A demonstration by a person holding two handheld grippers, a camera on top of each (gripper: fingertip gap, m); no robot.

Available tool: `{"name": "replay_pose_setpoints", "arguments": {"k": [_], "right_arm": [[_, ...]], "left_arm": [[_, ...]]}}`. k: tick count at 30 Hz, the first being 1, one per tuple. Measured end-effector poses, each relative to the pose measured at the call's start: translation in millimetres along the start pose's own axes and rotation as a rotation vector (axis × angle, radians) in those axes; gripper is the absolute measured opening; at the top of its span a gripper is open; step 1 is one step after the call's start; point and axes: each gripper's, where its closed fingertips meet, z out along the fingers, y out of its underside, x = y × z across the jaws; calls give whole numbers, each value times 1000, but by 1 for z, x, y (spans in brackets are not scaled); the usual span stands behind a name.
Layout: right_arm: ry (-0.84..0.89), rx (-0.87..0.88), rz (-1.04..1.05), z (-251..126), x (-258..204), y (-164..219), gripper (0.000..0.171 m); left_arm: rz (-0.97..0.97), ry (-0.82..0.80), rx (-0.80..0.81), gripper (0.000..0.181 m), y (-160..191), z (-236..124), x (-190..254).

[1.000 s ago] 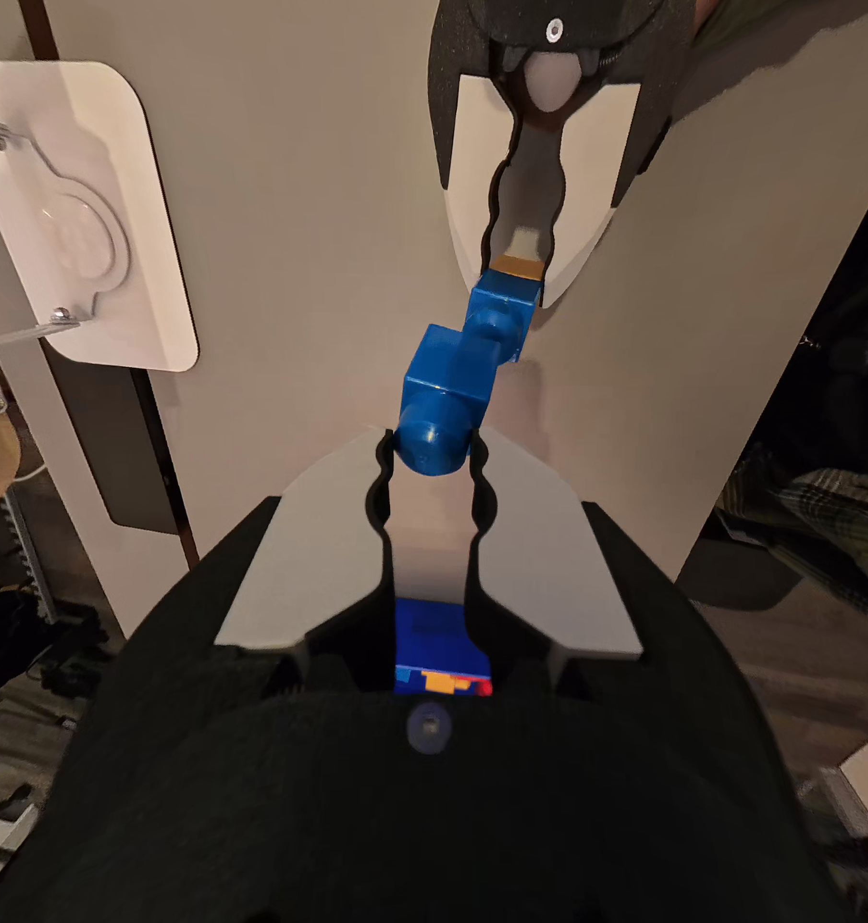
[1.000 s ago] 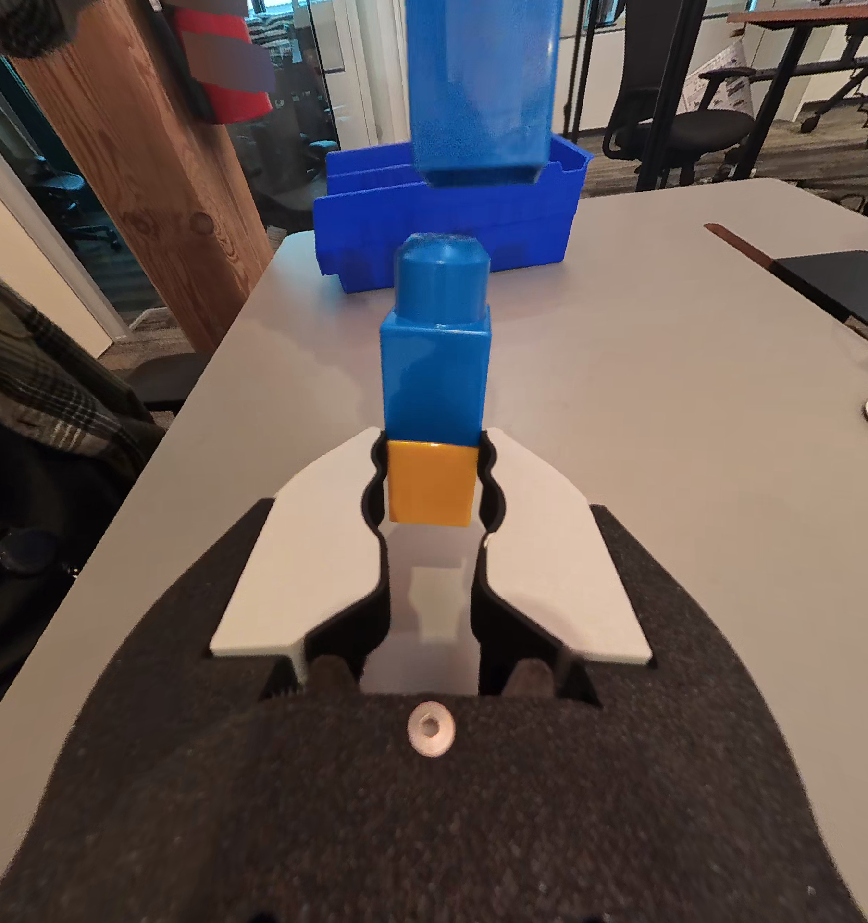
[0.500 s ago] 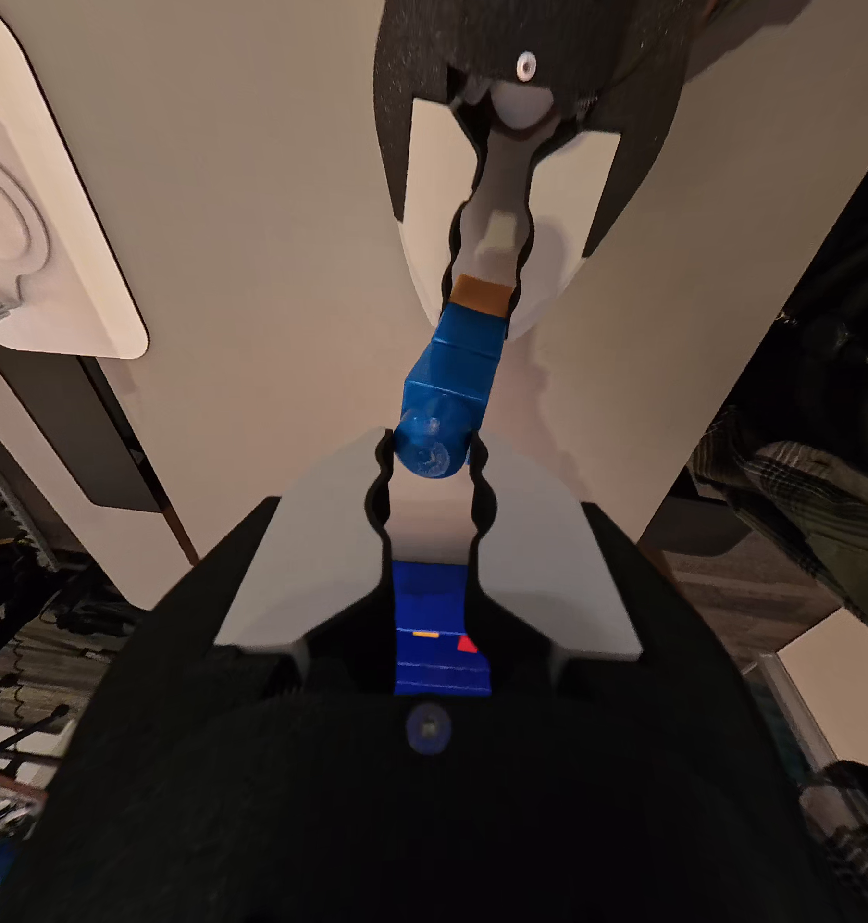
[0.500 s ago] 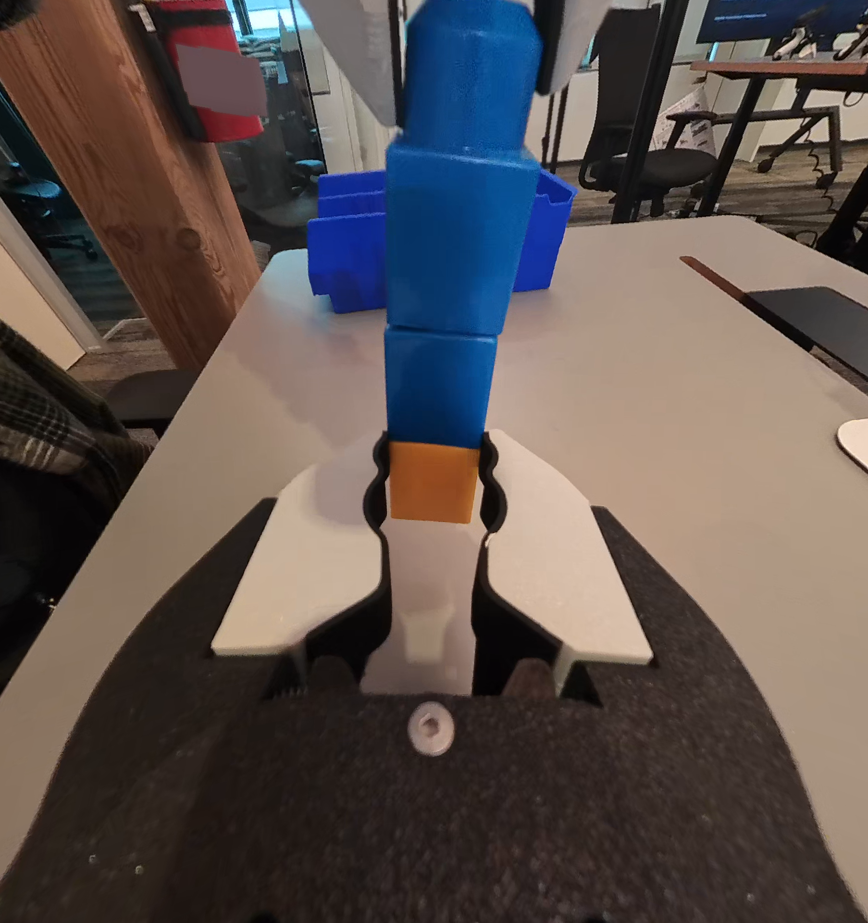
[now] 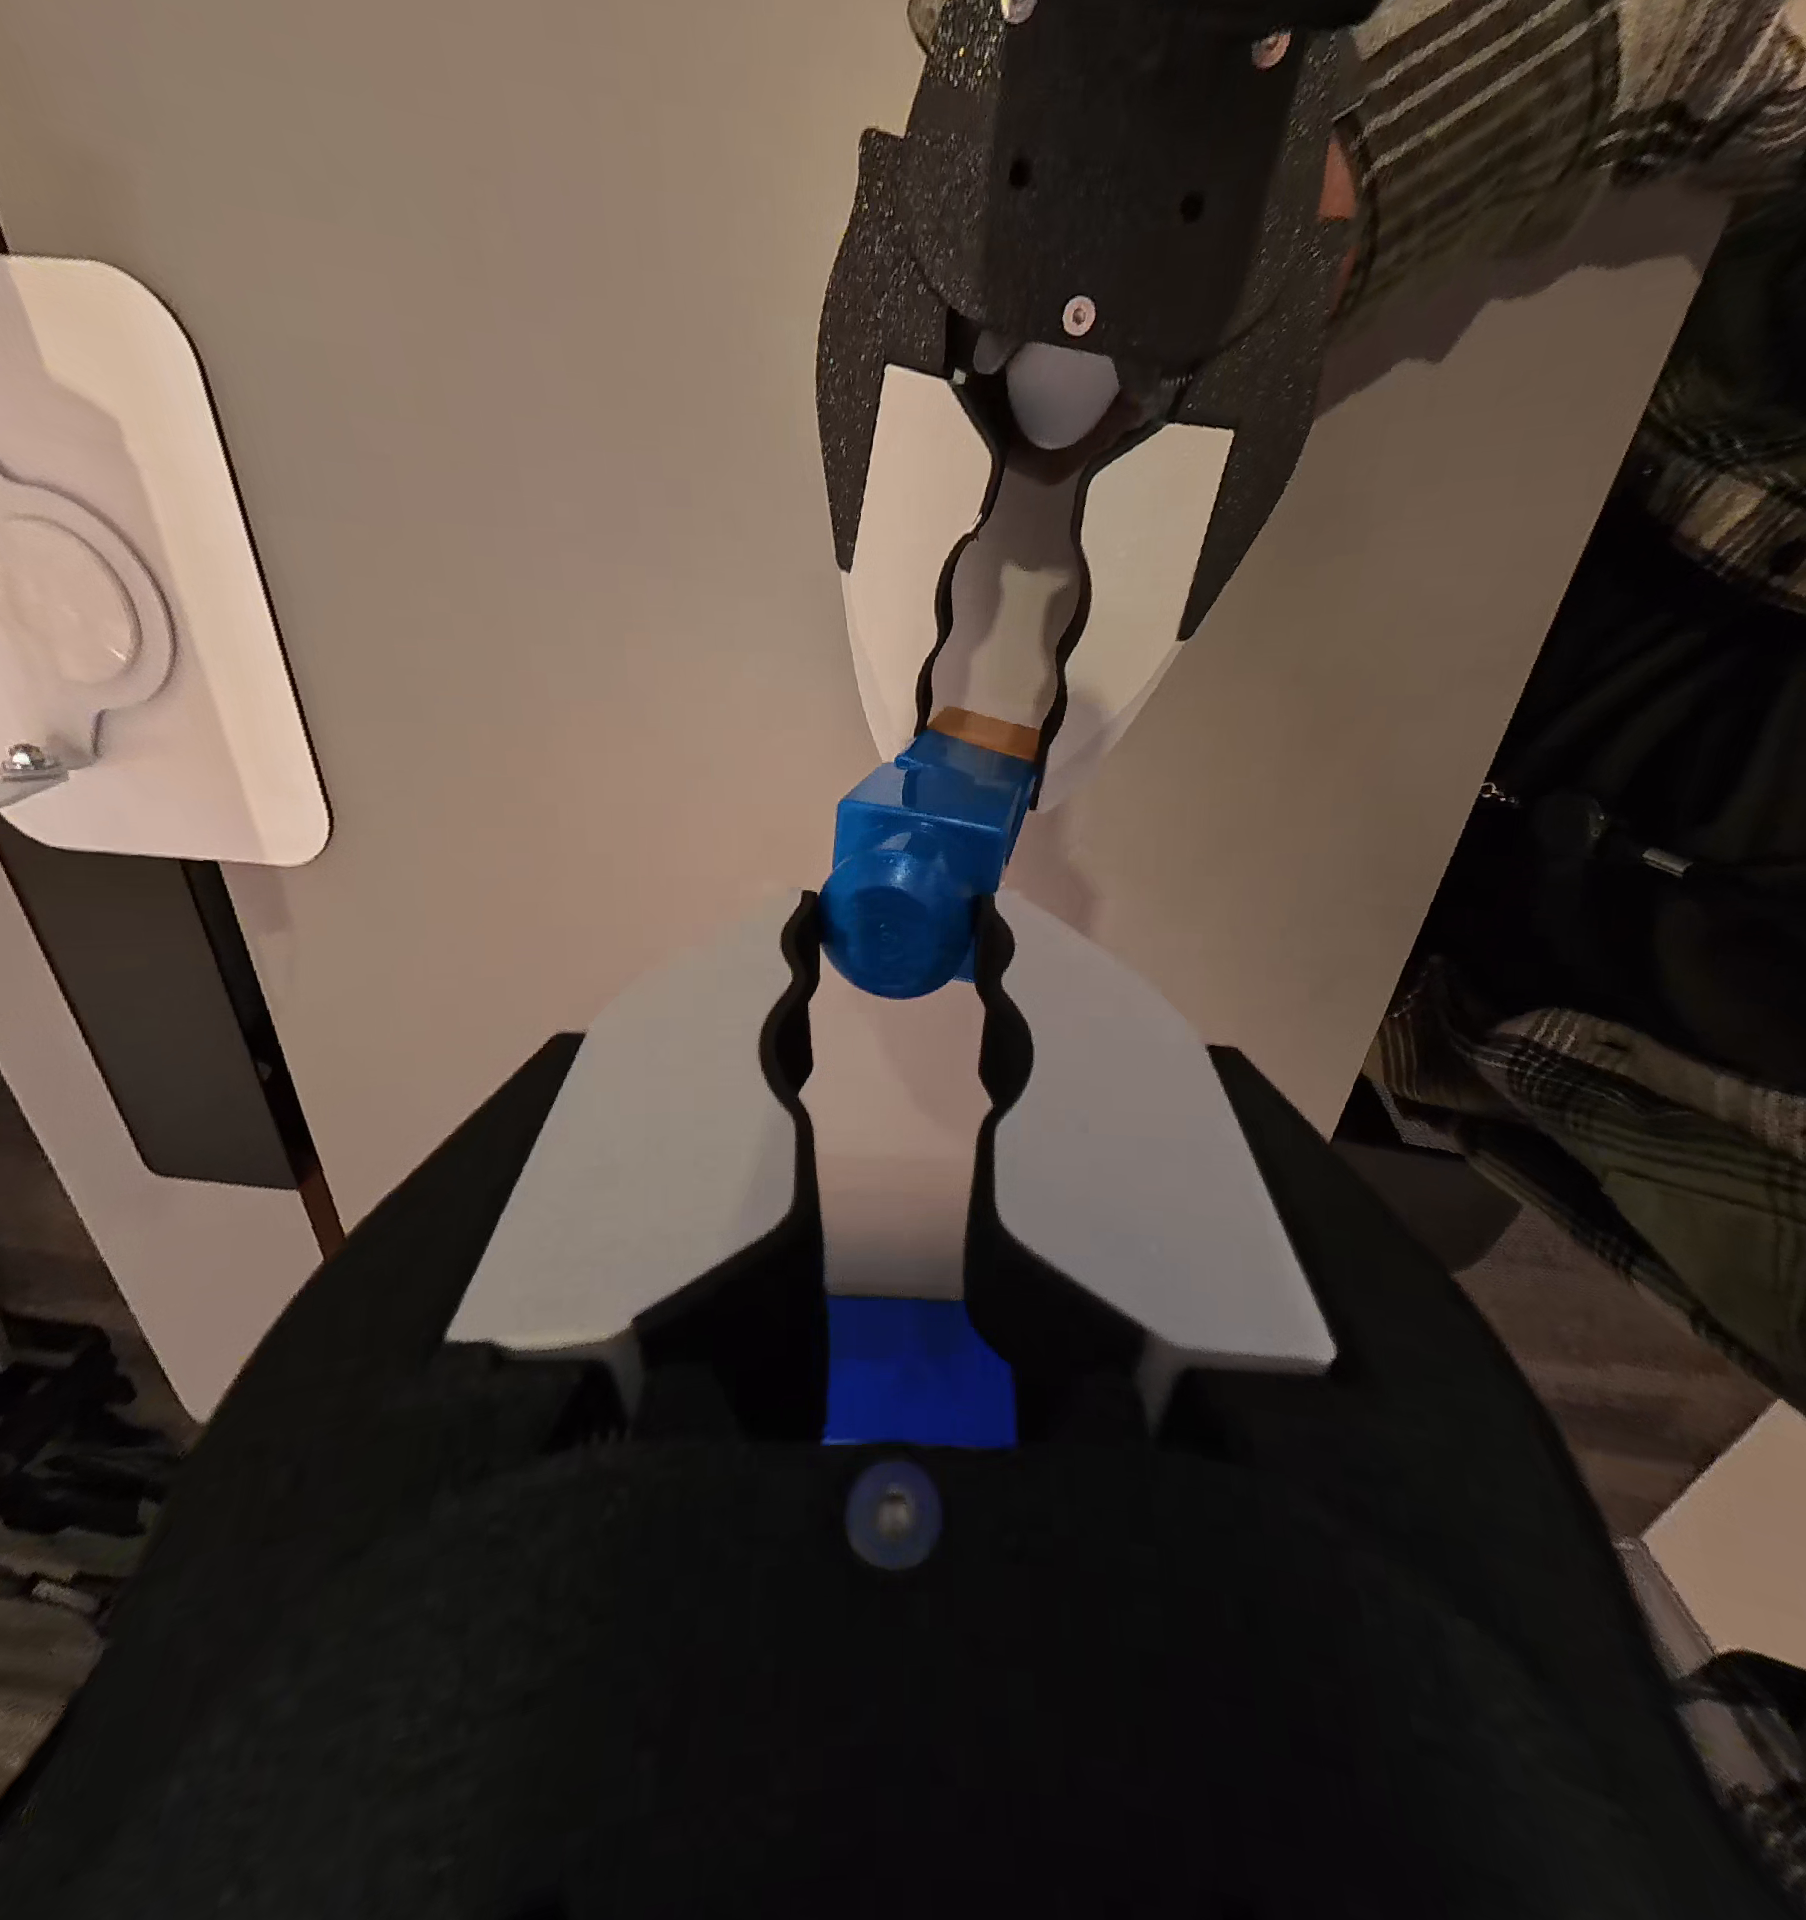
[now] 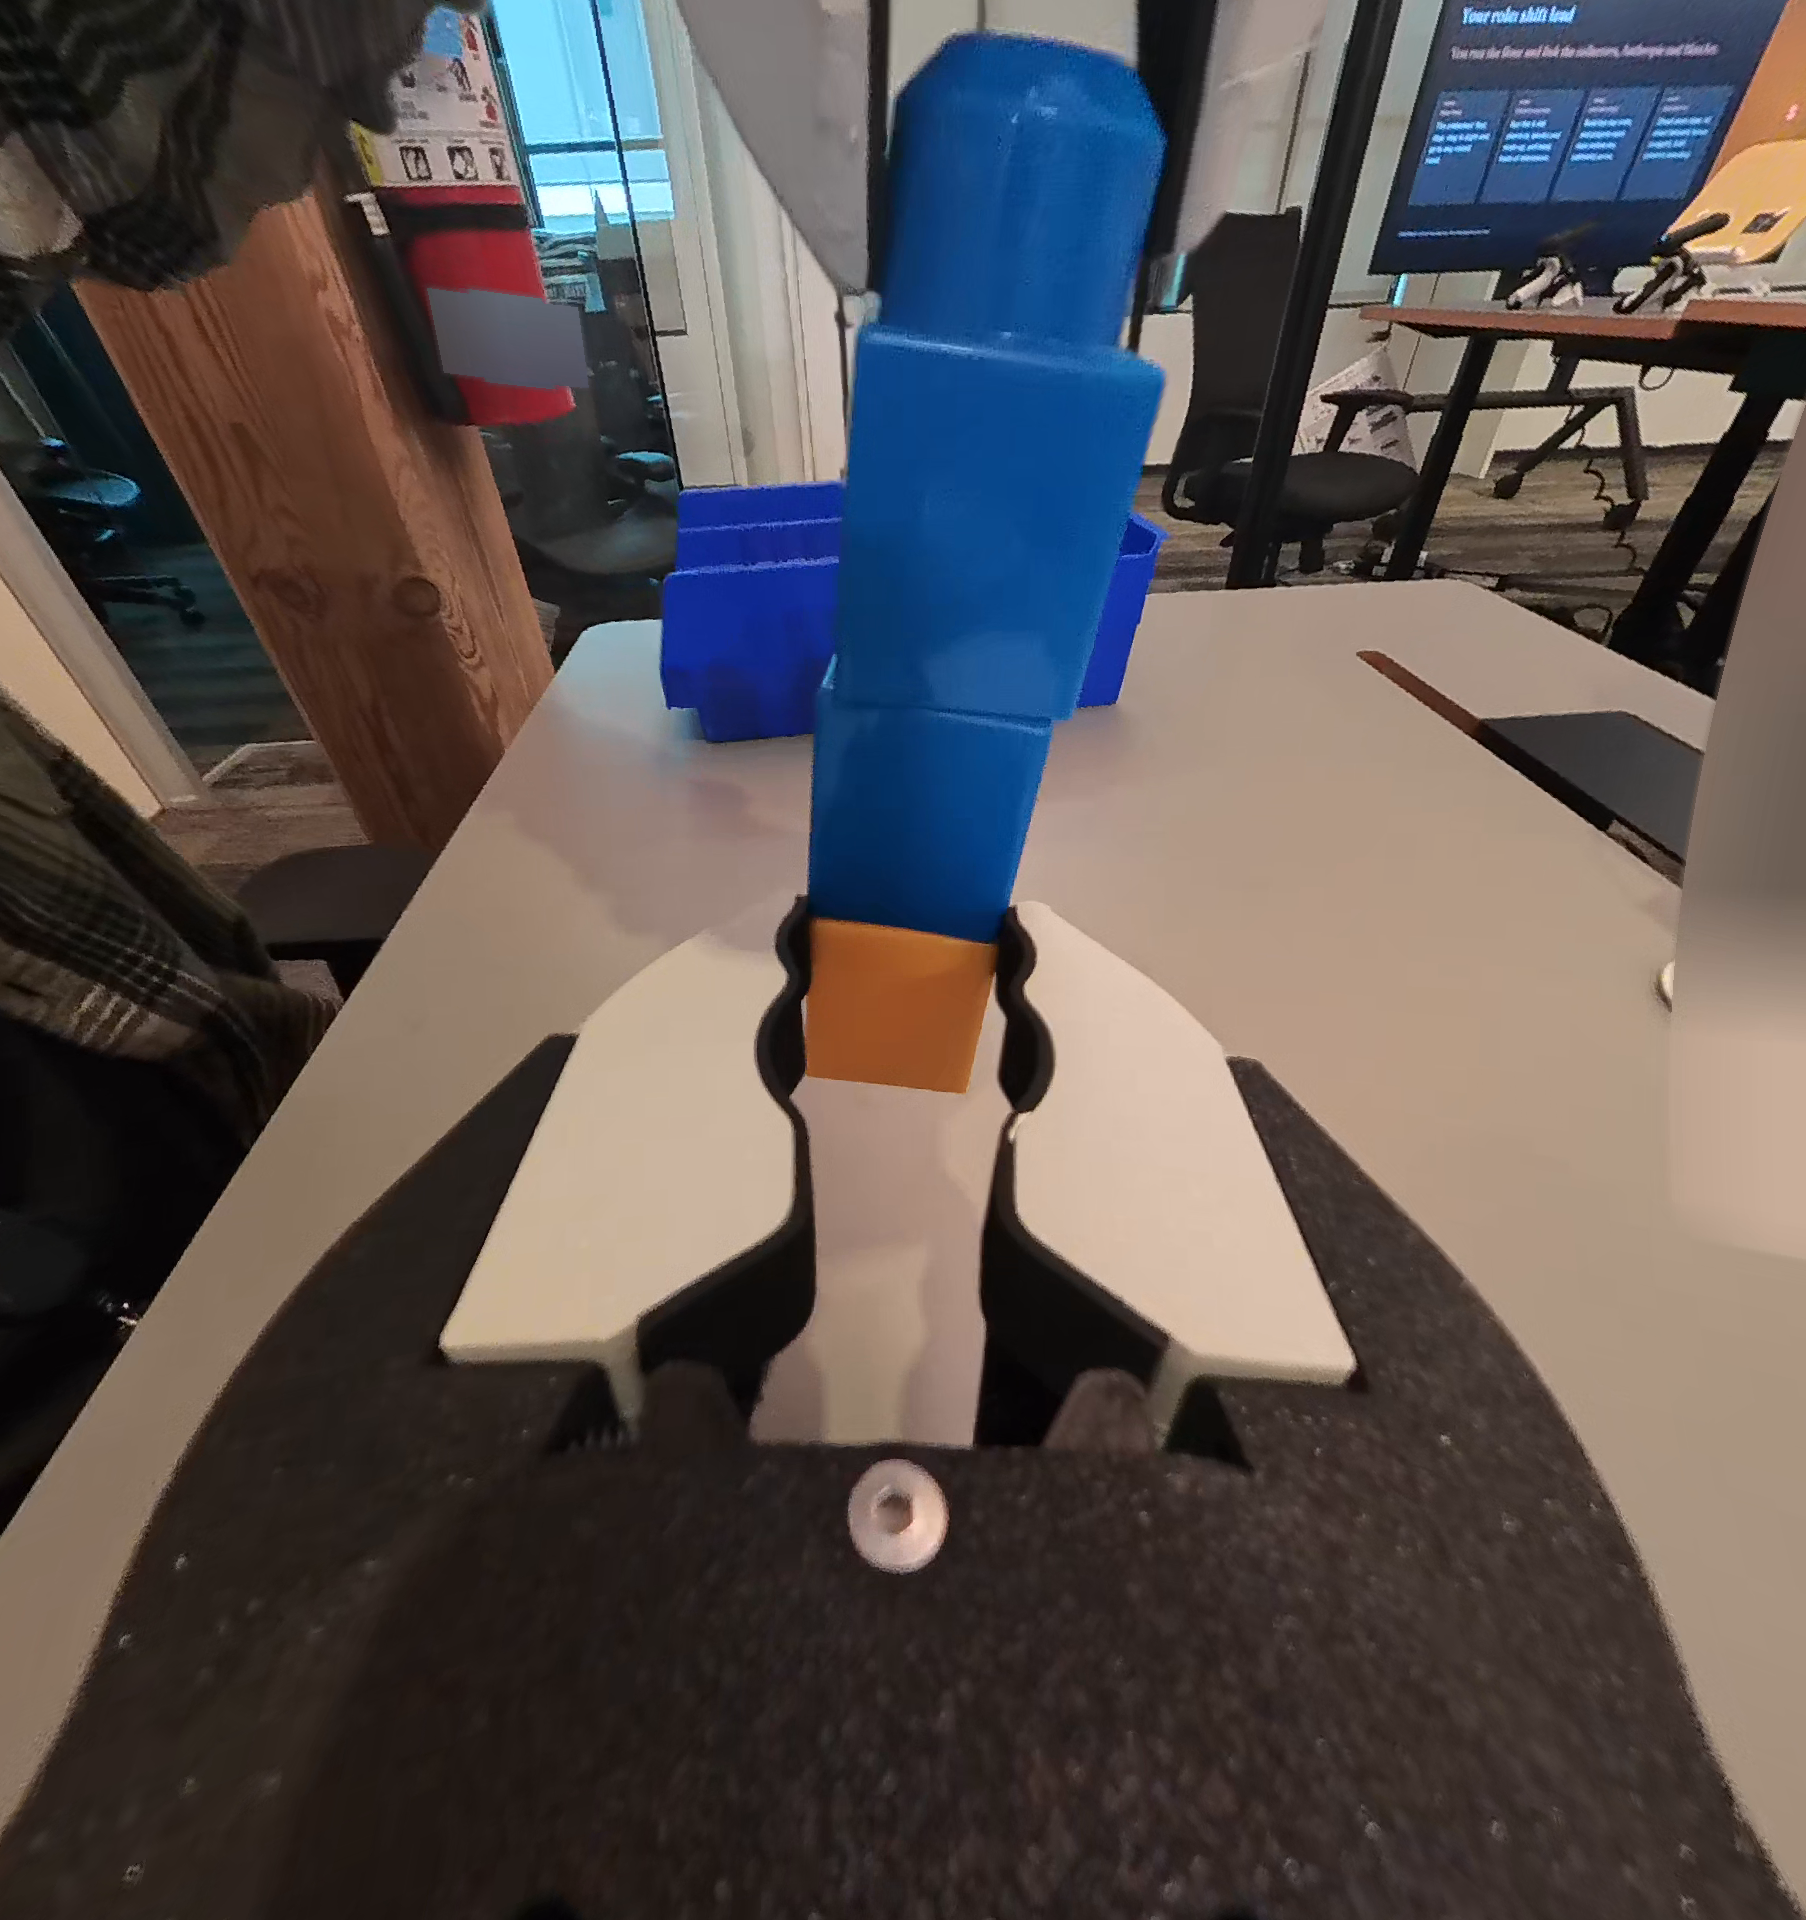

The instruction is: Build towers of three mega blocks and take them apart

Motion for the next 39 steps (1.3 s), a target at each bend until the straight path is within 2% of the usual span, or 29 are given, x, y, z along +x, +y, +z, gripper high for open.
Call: {"name": "replay_pose_setpoints", "arguments": {"k": [6, 9, 13, 16, 22, 25, 28, 32, 39], "right_arm": [[-16, -9, -50, 3, -8, -6, 33], [4, -46, -57, 2, -4, 4, 33], [17, -74, -34, -2, 5, 12, 34], [7, -55, -17, -5, 6, 10, 34], [-28, -9, 41, -13, 6, 4, 34], [-47, 37, 73, -20, 7, -5, 34], [-66, 77, 97, -27, 7, -15, 34], [-81, 69, 117, -28, 9, -18, 34], [-116, 40, 140, -21, 7, -21, 34]], "left_arm": [[54, 37, 70, 28, -10, -5, 9], [71, 22, 60, 28, -5, 1, 7], [62, 41, 173, 28, -7, 9, 1], [90, 60, 306, 30, -13, 9, 2], [-5, 100, 709, 64, -13, -11, -14], [-96, 140, 940, 68, 3, -10, -23], [-195, 259, 1136, 64, 16, 11, -21], [-250, 341, 1191, 63, 15, 49, -8], [-164, 375, 1128, 65, -8, 77, 18]]}}
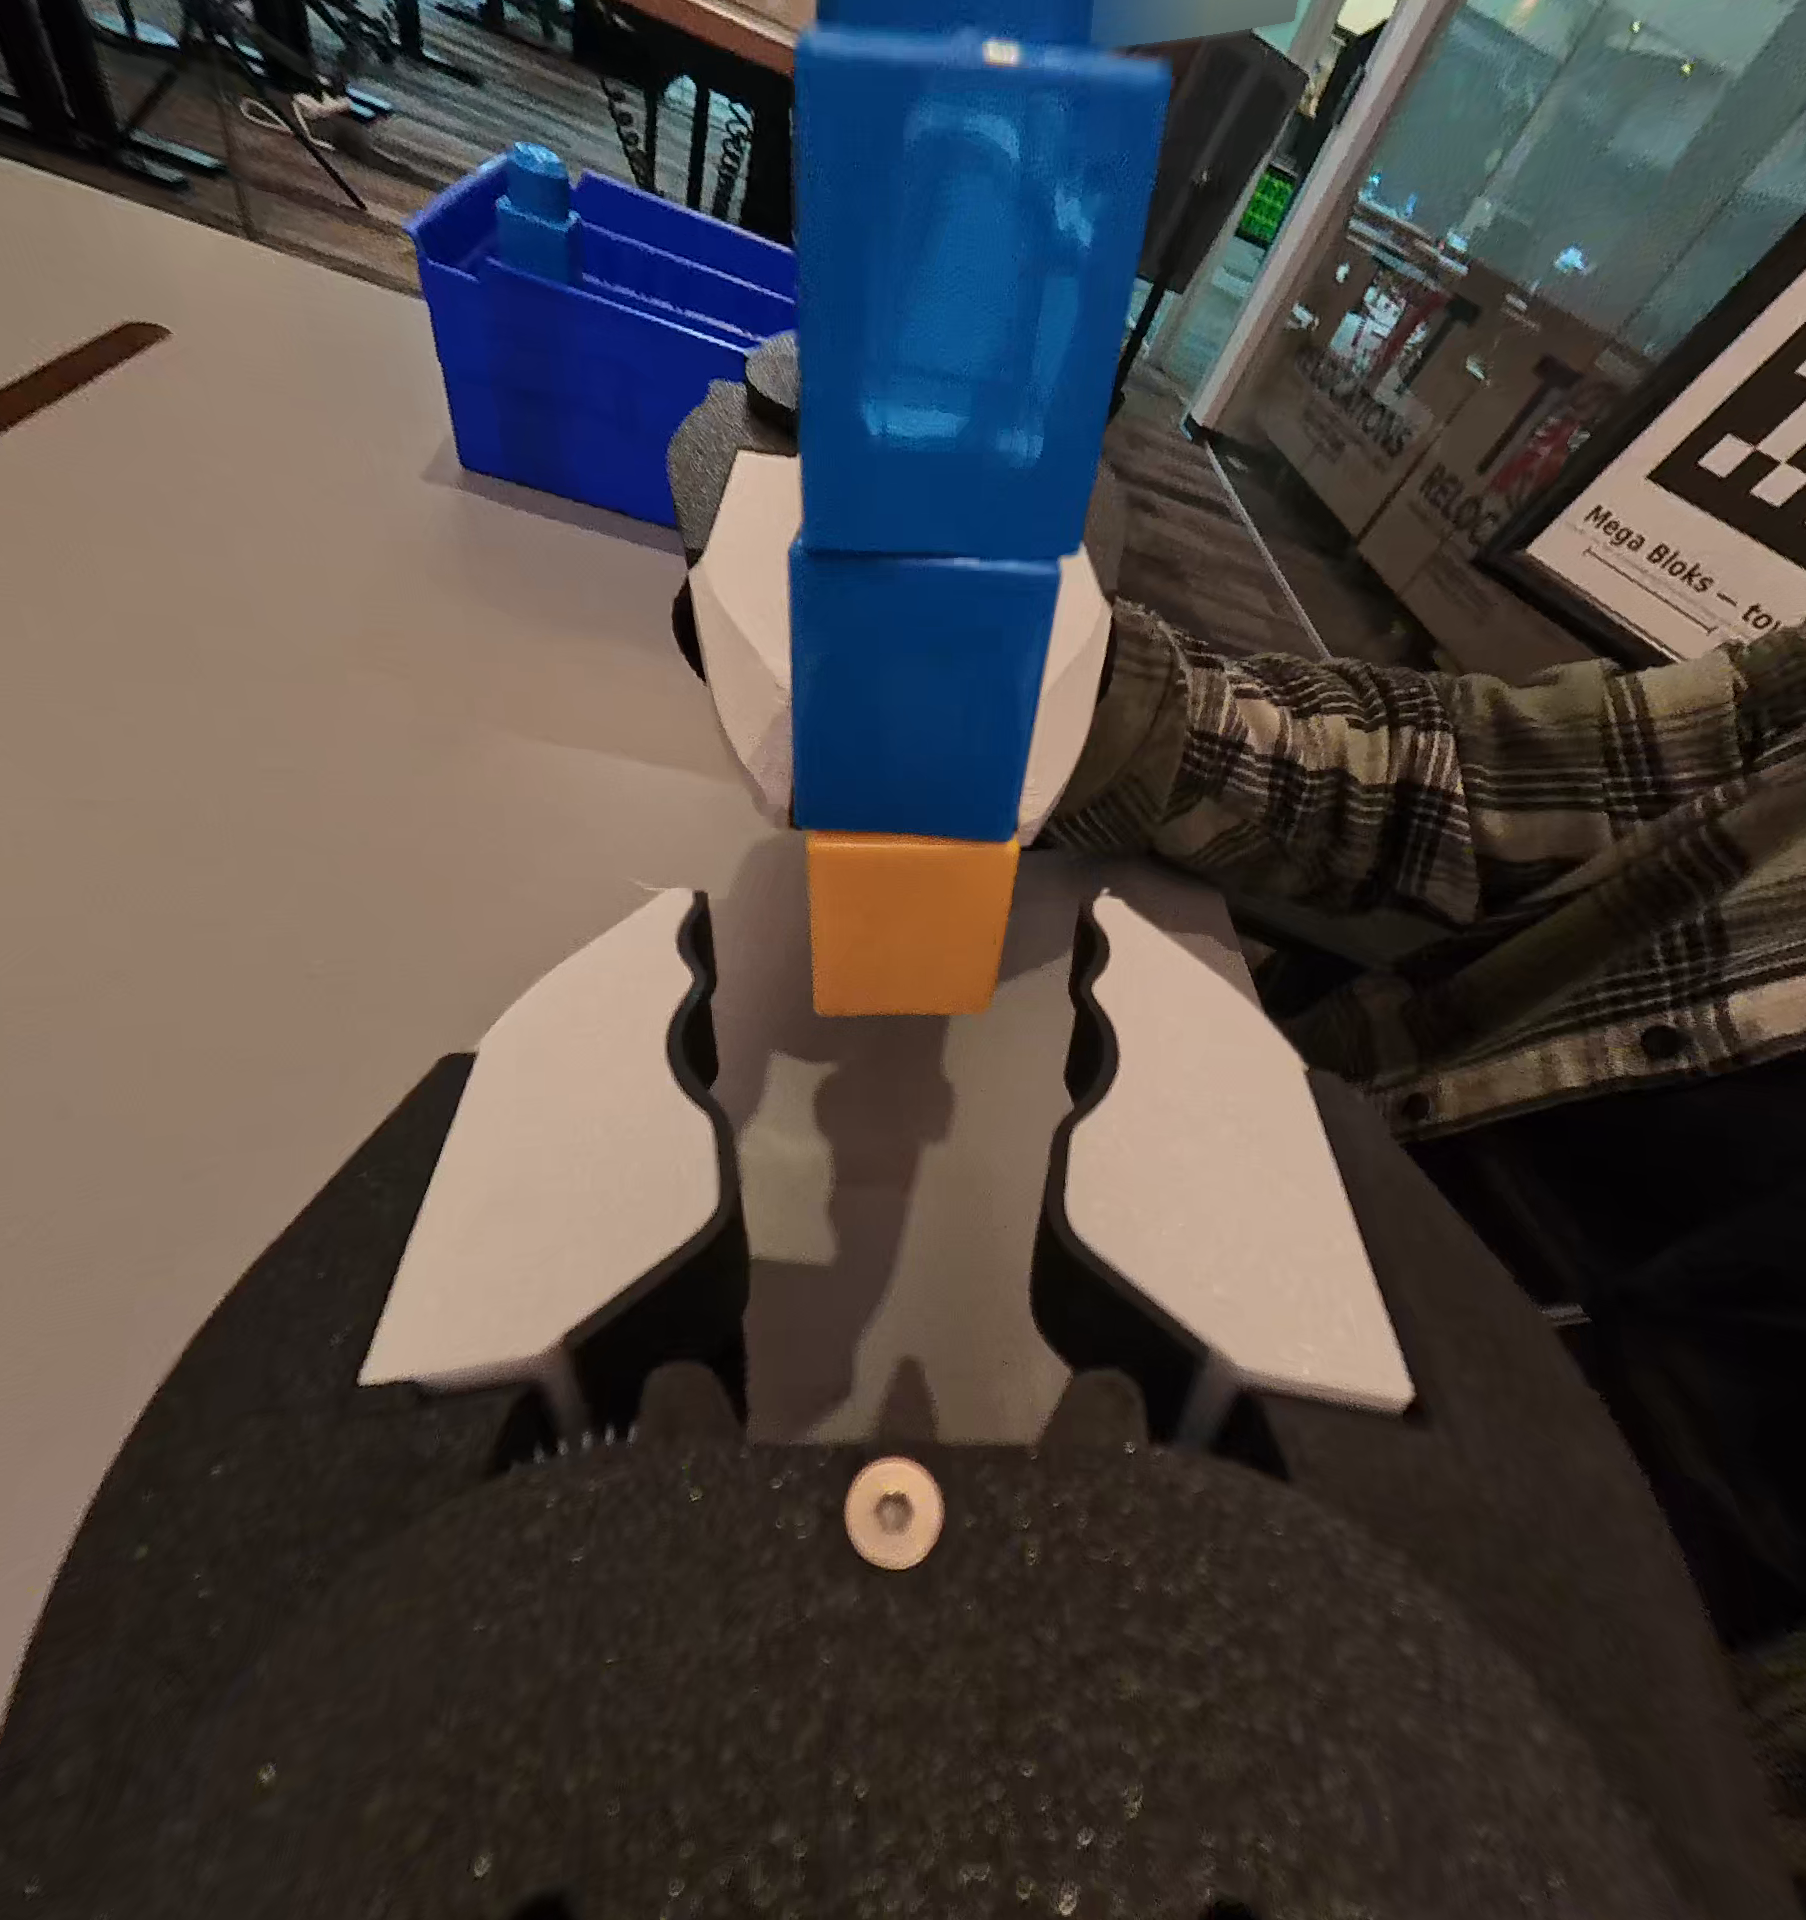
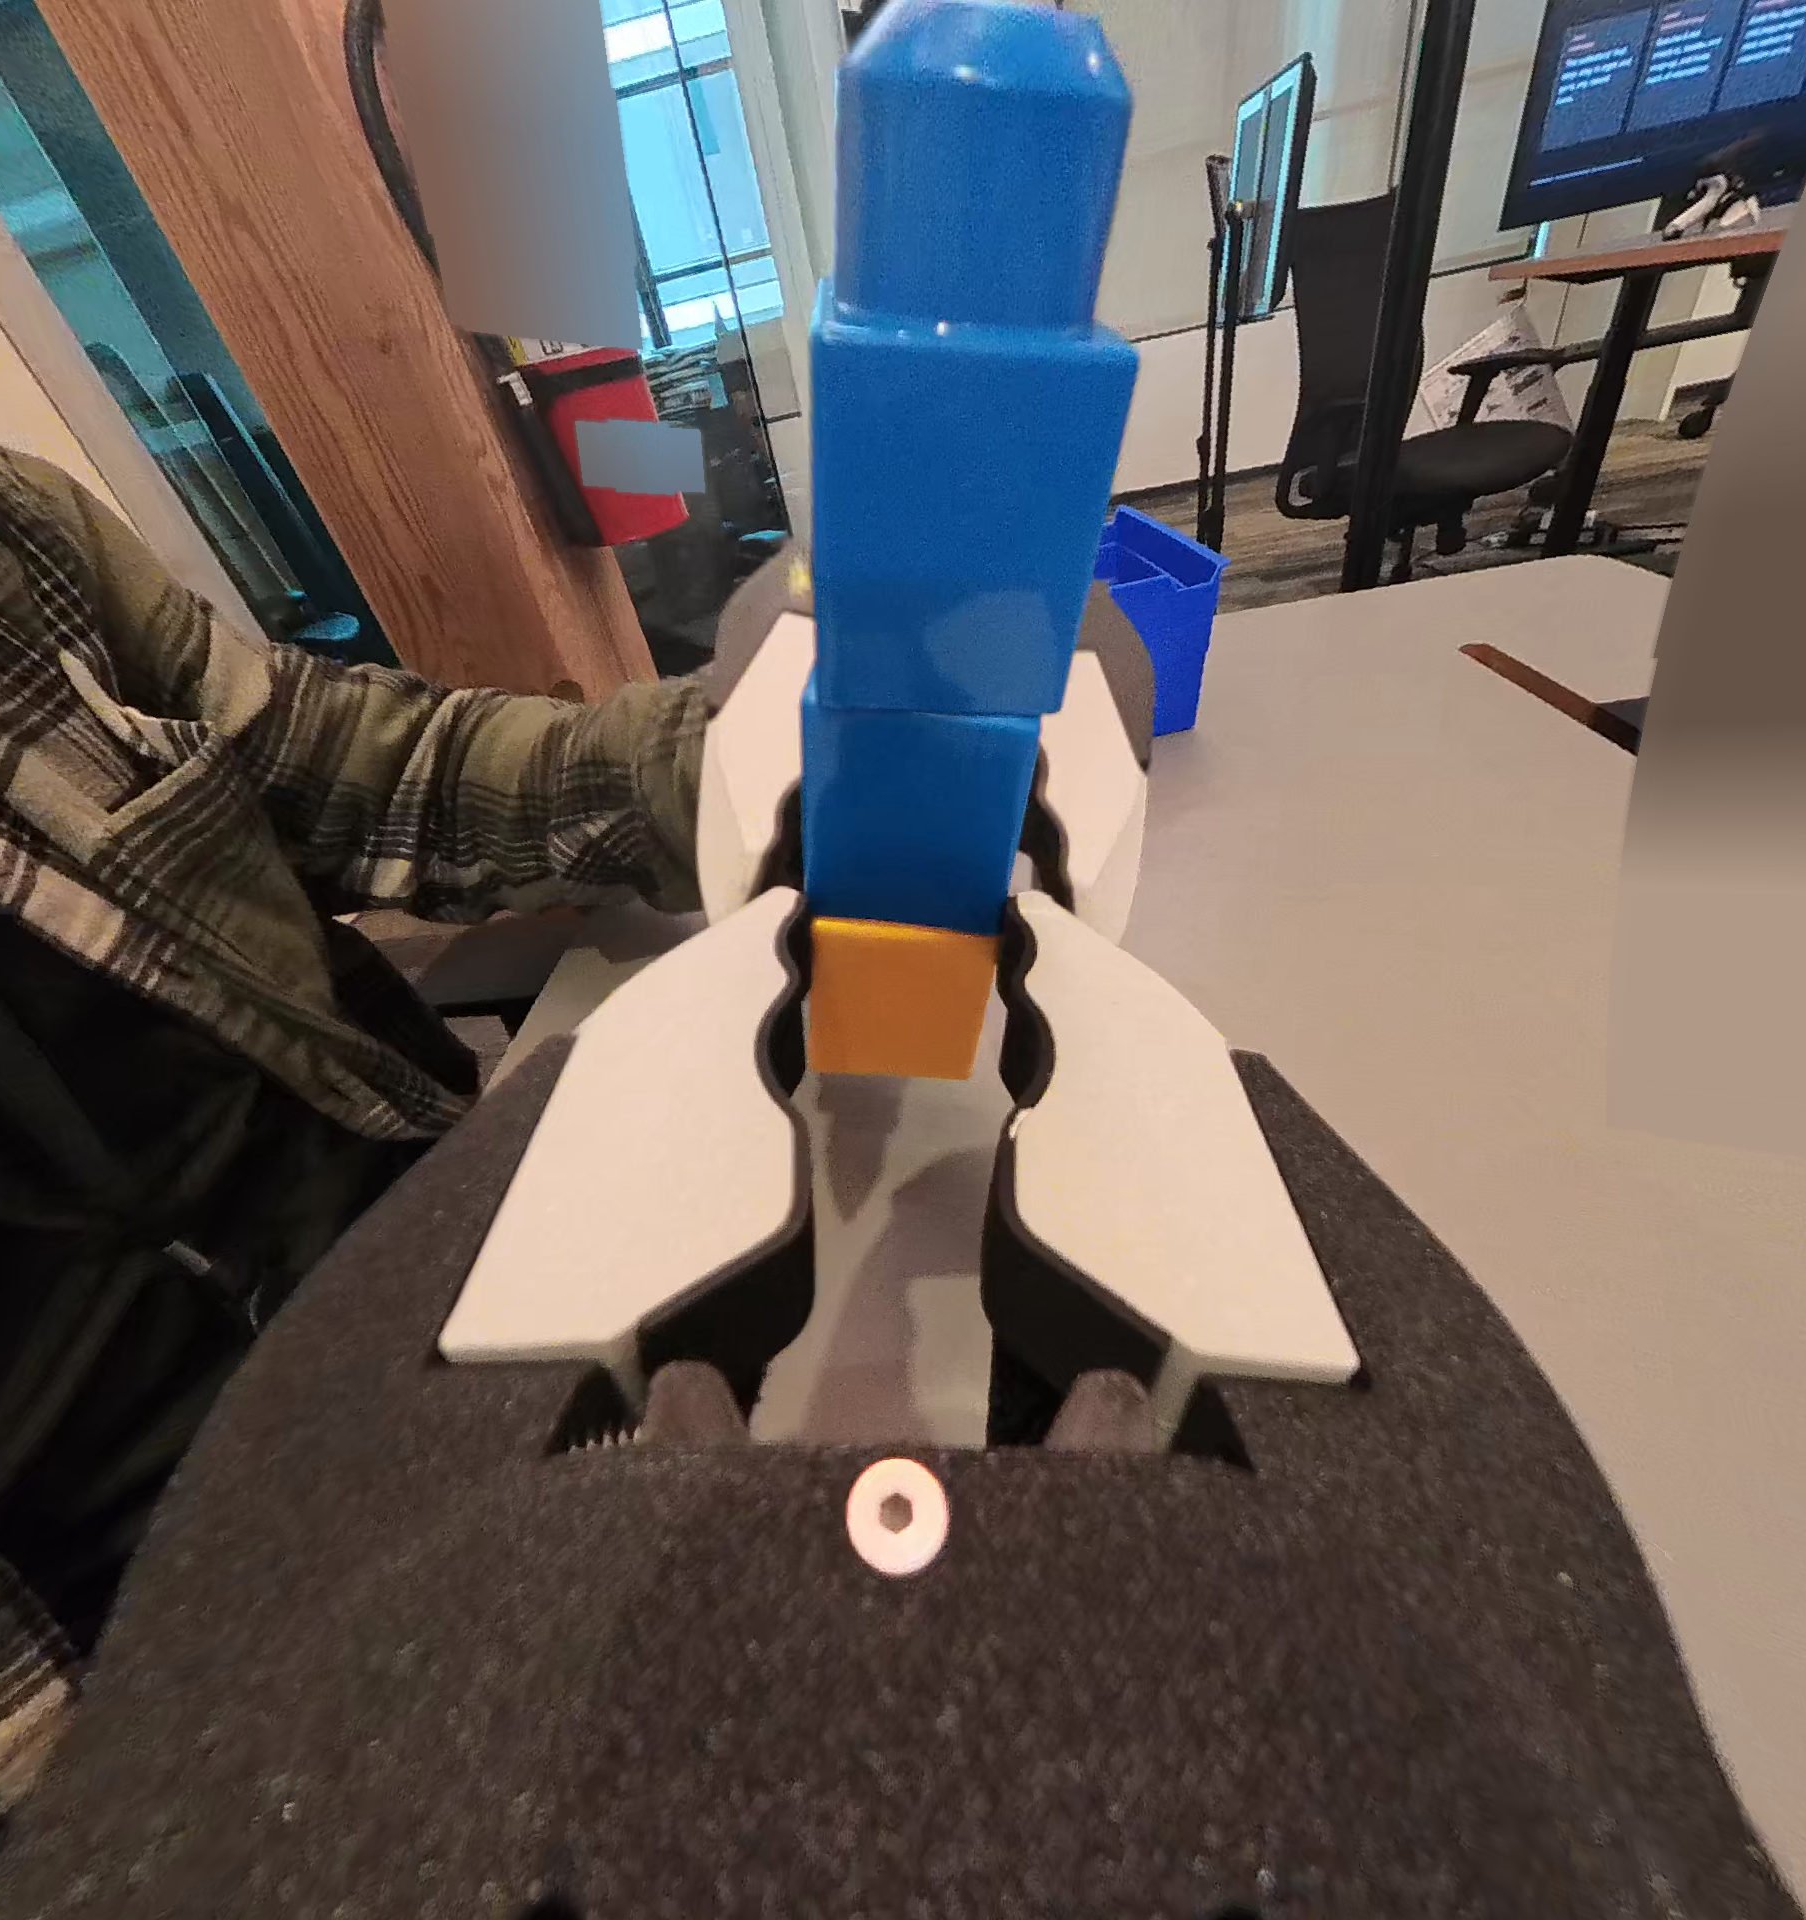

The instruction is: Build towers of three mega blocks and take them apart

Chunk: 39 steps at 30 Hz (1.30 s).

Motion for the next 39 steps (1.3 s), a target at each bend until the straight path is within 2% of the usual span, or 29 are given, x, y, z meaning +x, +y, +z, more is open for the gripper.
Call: {"name": "replay_pose_setpoints", "arguments": {"k": [5, 11, 15, 19, 22, 24, 25, 27, 33, 39], "right_arm": [[-17, 4, 10, 3, -2, -1, 34], [-12, -23, -14, 3, -2, 4, 35], [50, -59, 9, -4, 6, 3, 76], [109, -38, -5, -13, 12, -22, 109], [81, -98, -24, -6, 10, -35, 115], [33, -186, -21, 5, 5, -33, 108], [8, -242, -13, 9, 3, -29, 96], [-76, -309, 3, 14, -6, -24, 41], [45, -292, -20, 17, 2, -26, 40], [50, -312, -68, 15, -2, -23, 40]], "left_arm": [[9, 63, 15, 38, 4, 5, 6], [81, 27, 8, 36, 11, 9, 4], [65, 21, 12, 36, 16, 11, 0], [62, 25, 16, 36, 19, 12, -1], [75, 22, -6, 36, 22, 14, 0], [88, 17, -23, 36, 24, 17, 2], [97, 8, -32, 36, 25, 18, 2], [112, -12, -31, 36, 24, 19, 2], [152, -137, -21, 35, 21, 12, -7], [163, -120, -17, 35, 20, 10, -3]]}}
